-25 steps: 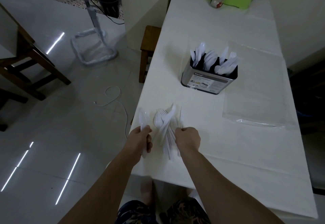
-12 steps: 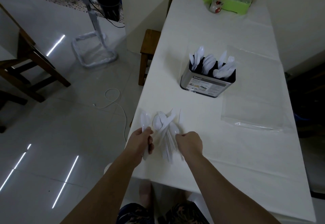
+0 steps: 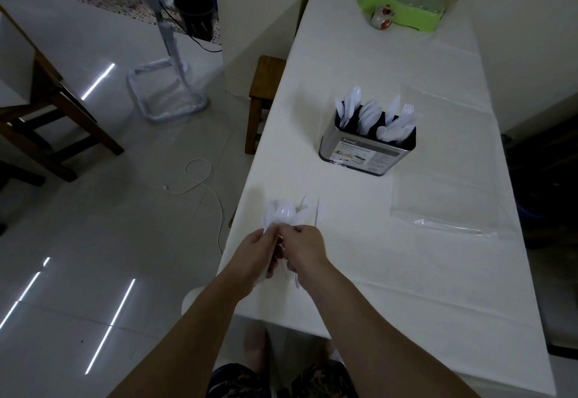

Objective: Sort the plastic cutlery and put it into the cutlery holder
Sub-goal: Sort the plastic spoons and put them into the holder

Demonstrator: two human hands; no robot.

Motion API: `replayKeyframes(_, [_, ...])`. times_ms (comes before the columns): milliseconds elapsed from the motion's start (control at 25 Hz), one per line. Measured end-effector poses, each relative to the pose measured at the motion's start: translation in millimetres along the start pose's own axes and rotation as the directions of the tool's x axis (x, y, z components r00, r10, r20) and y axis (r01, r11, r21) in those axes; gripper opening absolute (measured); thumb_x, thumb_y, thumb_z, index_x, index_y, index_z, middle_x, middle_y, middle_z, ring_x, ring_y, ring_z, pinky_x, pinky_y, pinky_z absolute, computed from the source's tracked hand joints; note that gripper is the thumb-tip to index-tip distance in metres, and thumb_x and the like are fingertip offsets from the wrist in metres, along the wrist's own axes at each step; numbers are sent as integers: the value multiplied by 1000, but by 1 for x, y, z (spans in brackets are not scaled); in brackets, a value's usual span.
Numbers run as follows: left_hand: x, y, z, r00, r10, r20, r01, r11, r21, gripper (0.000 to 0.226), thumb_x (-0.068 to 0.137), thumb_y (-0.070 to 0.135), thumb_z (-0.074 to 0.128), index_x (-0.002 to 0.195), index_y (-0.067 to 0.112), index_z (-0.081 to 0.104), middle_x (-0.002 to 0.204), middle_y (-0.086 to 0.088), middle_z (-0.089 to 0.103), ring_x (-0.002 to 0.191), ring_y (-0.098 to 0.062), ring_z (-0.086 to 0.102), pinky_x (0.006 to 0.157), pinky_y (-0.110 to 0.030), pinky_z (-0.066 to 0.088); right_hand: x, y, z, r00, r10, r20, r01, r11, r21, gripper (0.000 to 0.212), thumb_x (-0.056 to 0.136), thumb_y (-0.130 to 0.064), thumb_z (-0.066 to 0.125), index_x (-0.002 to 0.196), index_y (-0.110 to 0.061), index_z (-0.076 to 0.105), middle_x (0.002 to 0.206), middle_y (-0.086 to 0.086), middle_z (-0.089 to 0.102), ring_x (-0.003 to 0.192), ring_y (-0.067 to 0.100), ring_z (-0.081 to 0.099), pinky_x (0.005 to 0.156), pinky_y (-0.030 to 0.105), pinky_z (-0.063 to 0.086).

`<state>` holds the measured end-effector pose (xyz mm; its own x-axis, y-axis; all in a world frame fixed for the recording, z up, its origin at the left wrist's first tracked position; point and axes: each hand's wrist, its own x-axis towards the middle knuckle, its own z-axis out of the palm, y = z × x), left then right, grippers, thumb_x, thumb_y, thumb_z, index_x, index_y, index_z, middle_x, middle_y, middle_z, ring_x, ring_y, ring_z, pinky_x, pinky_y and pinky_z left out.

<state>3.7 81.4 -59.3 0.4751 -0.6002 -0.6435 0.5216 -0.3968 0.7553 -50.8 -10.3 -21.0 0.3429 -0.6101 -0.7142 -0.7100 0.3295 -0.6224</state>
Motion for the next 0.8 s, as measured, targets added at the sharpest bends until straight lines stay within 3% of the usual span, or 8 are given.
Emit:
replayKeyframes(120, [-7, -4, -15, 1000, -3, 6, 4, 992, -125, 40, 103, 41, 43, 92, 7, 61, 56, 0, 43, 50, -13, 38, 49, -27, 31, 0, 4, 12, 997, -74, 15, 75, 997, -10, 30, 95, -37, 54, 83, -15, 70, 67, 0, 64, 57, 15, 57, 53, 28, 45])
replayKeyframes(200, [-9, -9, -27, 998, -29, -64, 12, 967, -254, 30, 102, 37, 48, 89, 10, 54, 54, 2, 35, 48, -13, 34, 48, -25, 28, -1, 14, 14, 963, -271, -2, 262, 931, -254, 29, 99, -35, 47, 96, -19, 70, 82, -1, 69, 74, 18, 64, 67, 31, 53])
replayKeyframes(320, [-6, -15, -42, 985, -70, -158, 3, 921, -389, 26, 98, 33, 57, 82, 16, 48, 55, 2, 34, 46, -13, 35, 46, -24, 28, -1, 36, 6, 854, -512, 88, 419, 579, -700, 28, 100, -36, 44, 114, -26, 65, 98, -3, 71, 90, 20, 67, 76, 32, 55])
replayKeyframes(400, [-2, -16, -45, 977, -95, -191, 11, 917, -399, 24, 98, 33, 59, 84, 15, 48, 56, 1, 38, 46, -14, 38, 45, -25, 30, 3, 46, -4, 849, -517, 111, 395, 482, -782, 25, 100, -39, 42, 99, -27, 64, 86, -5, 68, 81, 18, 66, 70, 32, 55])
replayKeyframes(480, [3, -16, -42, 972, -123, -200, 27, 905, -425, 23, 98, 32, 58, 87, 14, 49, 56, 0, 41, 45, -14, 40, 43, -24, 32, 7, 50, -12, 869, -488, 82, 334, 456, -825, 26, 99, -40, 43, 90, -24, 61, 81, -5, 64, 73, 17, 63, 63, 30, 52])
replayKeyframes(680, [6, -13, -35, 969, -122, -215, 19, 905, -426, 24, 101, 30, 54, 95, 6, 53, 56, -2, 48, 46, -16, 47, 41, -26, 37, 12, 45, -13, 873, -487, -23, 240, 471, -849, 30, 98, -45, 44, 95, -22, 62, 82, -5, 64, 72, 14, 61, 61, 28, 49])
replayKeyframes(800, [3, -14, -36, 965, -94, -246, 14, 951, -309, 25, 98, 30, 56, 98, 5, 56, 57, -3, 50, 48, -16, 48, 46, -29, 40, 13, 41, -4, 884, -467, -19, 233, 475, -849, 26, 95, -46, 52, 101, -22, 58, 89, -5, 65, 77, 14, 63, 61, 27, 47])
